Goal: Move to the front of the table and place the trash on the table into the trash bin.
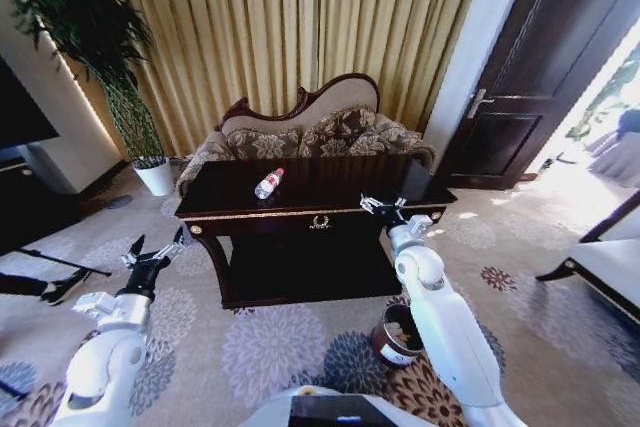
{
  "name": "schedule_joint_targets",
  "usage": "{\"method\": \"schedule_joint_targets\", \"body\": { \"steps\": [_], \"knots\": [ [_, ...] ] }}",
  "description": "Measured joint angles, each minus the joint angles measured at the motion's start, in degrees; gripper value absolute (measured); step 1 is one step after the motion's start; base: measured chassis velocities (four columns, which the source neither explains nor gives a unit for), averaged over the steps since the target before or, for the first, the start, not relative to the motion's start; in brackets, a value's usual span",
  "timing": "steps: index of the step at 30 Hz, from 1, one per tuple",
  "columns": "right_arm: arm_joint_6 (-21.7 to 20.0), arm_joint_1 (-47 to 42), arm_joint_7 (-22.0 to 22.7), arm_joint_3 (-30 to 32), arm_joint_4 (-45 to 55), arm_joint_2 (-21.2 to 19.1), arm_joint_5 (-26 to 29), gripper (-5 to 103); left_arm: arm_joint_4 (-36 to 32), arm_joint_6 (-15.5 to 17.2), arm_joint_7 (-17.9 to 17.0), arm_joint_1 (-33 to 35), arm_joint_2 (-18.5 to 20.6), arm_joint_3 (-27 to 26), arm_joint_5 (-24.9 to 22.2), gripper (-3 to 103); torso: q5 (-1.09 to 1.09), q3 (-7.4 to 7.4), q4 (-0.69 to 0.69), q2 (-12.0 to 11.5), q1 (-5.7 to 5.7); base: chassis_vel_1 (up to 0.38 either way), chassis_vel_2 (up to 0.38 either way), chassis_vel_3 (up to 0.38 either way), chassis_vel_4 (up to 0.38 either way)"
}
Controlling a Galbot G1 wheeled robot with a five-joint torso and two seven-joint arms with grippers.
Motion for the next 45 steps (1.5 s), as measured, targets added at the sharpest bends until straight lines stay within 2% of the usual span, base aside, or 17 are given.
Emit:
{"method": "schedule_joint_targets", "body": {
  "steps": [2,4,6,7,9,12,33,38,45],
  "knots": [
    [-0.02,-0.22,-0.31,-0.08,-0.5,0.01,-0.8,100,-1.66,2.19,-1.98,0.15,0.39,-0.67,-1.24,100,0.0,0.01,0.0,-0.01,0.02,-0.152,0.154,0.162,-0.138],
    [-0.03,-0.27,-0.36,-0.07,-0.54,0.01,-0.88,100,-1.94,2.68,-2.27,0.18,0.52,-0.92,-1.29,100,0.0,0.01,0.0,-0.01,0.02,-0.156,0.154,0.144,-0.139],
    [-0.03,-0.48,-0.57,0.13,-0.57,-0.04,-1.08,100,-3.72,6.09,-3.92,0.39,1.33,-2.11,-2.15,100,0.0,0.01,-0.01,-0.02,0.03,-0.125,0.114,0.106,-0.117],
    [-0.03,-0.48,-0.57,0.13,-0.57,-0.04,-1.08,100,-3.72,6.09,-3.92,0.39,1.33,-2.11,-2.15,100,0.0,0.01,-0.01,-0.02,0.03,-0.137,0.112,0.106,-0.109],
    [-0.04,-0.51,-0.61,0.44,-0.66,-0.06,-1.12,100,-5.68,9.32,-6.43,0.42,2.1,-2.91,-3.45,100,0.01,0.01,-0.01,-0.01,0.03,-0.122,0.069,0.075,-0.091],
    [-0.04,-0.51,-0.62,0.54,-0.72,-0.02,-1.13,100,-6.42,10.24,-7.7,0.2,2.72,-3.05,-3.85,100,0.0,0.0,0.0,-0.01,0.01,-0.072,0.072,0.063,-0.067],
    [-0.21,-0.73,-0.72,-0.19,-0.52,1.67,-1.85,100,-5.38,7.84,-6.13,0.14,3.05,-2.67,-3.33,100,0.0,0.0,0.0,-0.01,0.0,-0.081,0.079,0.077,-0.085],
    [-1.52,-1.05,-0.67,-0.13,0.55,1.58,-2.83,100,-4.83,7.03,-6.05,0.09,3.07,-2.25,-2.55,100,0.0,0.0,-0.01,-0.01,0.02,-0.05,0.073,0.051,-0.063],
    [-1.73,-1.48,-0.56,-0.02,1.79,1.73,-1.95,100,-3.64,4.06,-2.68,0.01,4.35,-1.78,-2.92,100,0.0,0.0,0.01,0.0,0.0,0.0,0.0,0.0,0.0]
  ]
}}
